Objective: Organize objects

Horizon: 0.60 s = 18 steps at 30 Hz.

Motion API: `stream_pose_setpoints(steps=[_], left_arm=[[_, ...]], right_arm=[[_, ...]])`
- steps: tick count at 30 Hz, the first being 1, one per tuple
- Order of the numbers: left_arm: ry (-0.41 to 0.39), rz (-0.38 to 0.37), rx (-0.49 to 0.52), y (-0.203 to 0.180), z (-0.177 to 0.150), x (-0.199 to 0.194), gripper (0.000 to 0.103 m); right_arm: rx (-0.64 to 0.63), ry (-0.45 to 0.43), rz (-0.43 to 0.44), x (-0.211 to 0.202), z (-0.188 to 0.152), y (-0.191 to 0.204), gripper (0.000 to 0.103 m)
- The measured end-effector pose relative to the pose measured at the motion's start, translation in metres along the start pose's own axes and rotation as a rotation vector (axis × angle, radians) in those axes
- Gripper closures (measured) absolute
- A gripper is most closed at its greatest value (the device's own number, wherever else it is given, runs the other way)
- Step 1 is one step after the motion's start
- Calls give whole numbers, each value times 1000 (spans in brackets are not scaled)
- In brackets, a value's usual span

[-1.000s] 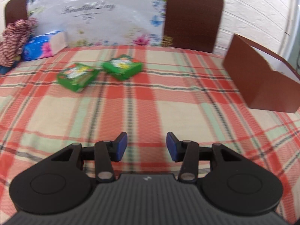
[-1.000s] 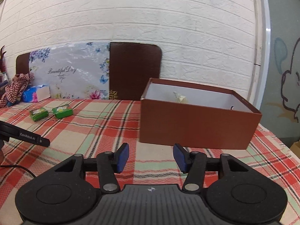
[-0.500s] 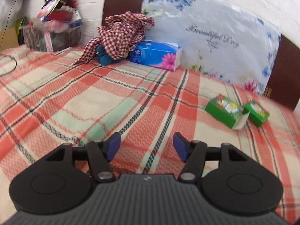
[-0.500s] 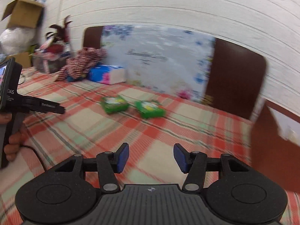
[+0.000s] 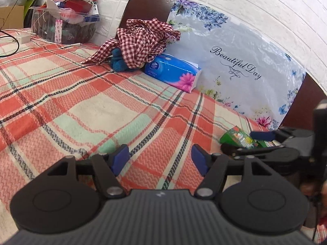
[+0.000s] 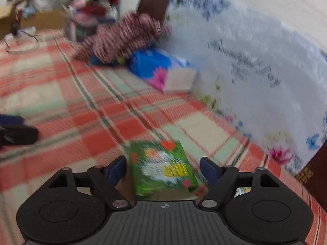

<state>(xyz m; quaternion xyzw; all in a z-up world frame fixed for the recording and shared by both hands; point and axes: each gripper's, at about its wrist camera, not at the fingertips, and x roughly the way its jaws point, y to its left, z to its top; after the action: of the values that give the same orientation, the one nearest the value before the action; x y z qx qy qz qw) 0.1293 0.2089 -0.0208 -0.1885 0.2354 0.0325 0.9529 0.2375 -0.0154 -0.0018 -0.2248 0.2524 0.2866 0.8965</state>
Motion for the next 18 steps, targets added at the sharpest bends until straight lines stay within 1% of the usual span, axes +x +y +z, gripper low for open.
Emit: stream_pose_setpoints(steps=[1, 2, 4, 8, 11, 13, 15, 16, 17, 18], left_arm=[[-1, -1, -3, 1, 0, 0, 33], [-1, -2, -3, 1, 0, 0, 33], [0, 0, 3, 0, 0, 0, 32], [4, 9, 19, -2, 0, 1, 31], [11, 23, 42, -6, 0, 2, 31], [18, 42, 75, -12, 0, 3, 30], [36, 73, 131, -22, -2, 5, 28], [54, 99, 179, -31, -3, 7, 28], [77, 122, 233, -43, -5, 7, 29], [107, 112, 256, -55, -8, 5, 29]], right_arm=[[68, -2, 39, -2, -3, -6, 41], [118, 7, 40, -7, -6, -8, 41], [125, 0, 1, -28, -21, 2, 41], [176, -19, -11, -99, -77, 14, 41], [225, 2, -121, -159, -127, 8, 41], [286, 39, -260, -197, -164, -14, 40], [370, 73, -384, -231, -195, -37, 39], [406, 82, -429, -244, -207, -47, 31], [432, 84, -457, -257, -216, -54, 26], [449, 79, -465, -268, -225, -57, 20]])
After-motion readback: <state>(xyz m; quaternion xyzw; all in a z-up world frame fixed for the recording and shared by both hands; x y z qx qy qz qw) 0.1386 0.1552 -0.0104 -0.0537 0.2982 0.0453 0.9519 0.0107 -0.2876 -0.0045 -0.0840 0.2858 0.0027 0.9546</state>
